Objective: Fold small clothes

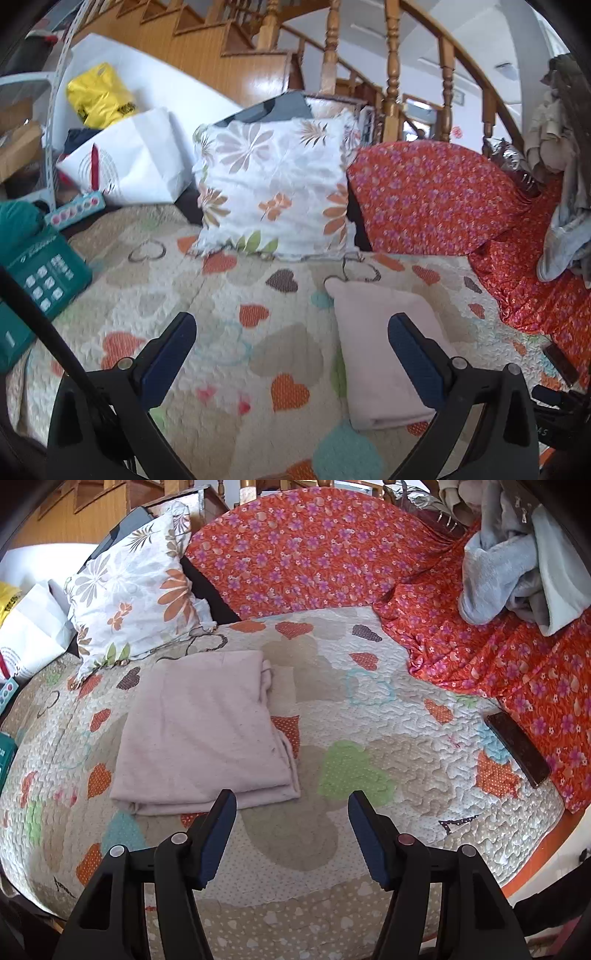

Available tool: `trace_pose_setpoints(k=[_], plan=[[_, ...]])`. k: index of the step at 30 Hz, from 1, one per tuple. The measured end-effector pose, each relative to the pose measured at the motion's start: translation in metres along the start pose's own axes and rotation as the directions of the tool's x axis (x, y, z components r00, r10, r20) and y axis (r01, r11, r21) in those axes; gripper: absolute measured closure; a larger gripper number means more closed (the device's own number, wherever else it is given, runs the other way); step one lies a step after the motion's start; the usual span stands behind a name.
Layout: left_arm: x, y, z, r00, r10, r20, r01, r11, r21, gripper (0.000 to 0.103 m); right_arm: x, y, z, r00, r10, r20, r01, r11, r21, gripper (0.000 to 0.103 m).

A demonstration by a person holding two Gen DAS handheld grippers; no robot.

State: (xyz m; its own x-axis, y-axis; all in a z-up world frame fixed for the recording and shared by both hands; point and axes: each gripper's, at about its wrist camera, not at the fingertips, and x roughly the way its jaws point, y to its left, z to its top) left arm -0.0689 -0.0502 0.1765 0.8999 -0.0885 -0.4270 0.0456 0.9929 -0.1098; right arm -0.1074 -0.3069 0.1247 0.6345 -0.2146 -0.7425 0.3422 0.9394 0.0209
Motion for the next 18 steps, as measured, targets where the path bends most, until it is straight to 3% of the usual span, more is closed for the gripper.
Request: trace_pose_setpoints(k=[6,18], plan=[[-0.001,-0.013,-0.016,0.998,0.052,-0.039,-0.05,0.998,0.041,0.0,0.013,-0.004,0.005,1.0,0.004,0.0,-0.004,1.0,-0.002,0.032],[0.063,-0.009,-0.062,0.976,0.113,-0.189,-0.084,0.985,0.152,0.0,0.059,-0.01,0.004,0.996,-0.043,0.073,0.047,0.997,-0.056,0.029]])
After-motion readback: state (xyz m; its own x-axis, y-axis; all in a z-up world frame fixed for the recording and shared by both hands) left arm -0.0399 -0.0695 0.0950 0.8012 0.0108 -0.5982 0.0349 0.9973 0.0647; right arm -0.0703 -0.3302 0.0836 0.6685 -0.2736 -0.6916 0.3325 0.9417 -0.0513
